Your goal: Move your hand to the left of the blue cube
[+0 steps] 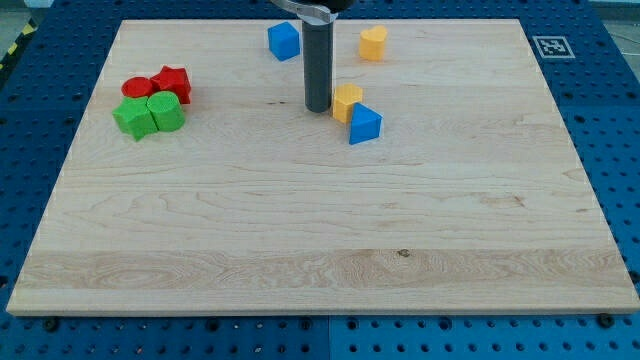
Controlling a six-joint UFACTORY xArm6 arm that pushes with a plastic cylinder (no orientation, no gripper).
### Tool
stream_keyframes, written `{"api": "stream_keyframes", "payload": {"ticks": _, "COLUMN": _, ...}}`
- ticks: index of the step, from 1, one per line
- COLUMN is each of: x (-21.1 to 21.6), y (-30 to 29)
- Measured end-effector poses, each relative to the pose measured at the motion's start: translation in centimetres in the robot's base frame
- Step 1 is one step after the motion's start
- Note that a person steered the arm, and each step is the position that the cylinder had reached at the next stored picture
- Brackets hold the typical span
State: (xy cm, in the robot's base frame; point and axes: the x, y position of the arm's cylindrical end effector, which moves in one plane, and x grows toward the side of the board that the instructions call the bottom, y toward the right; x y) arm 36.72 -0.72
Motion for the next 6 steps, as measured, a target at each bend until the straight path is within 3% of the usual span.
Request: {"api": "stream_keyframes", "payload": {"ticks": 6, "x": -2.9, "y": -8.8}}
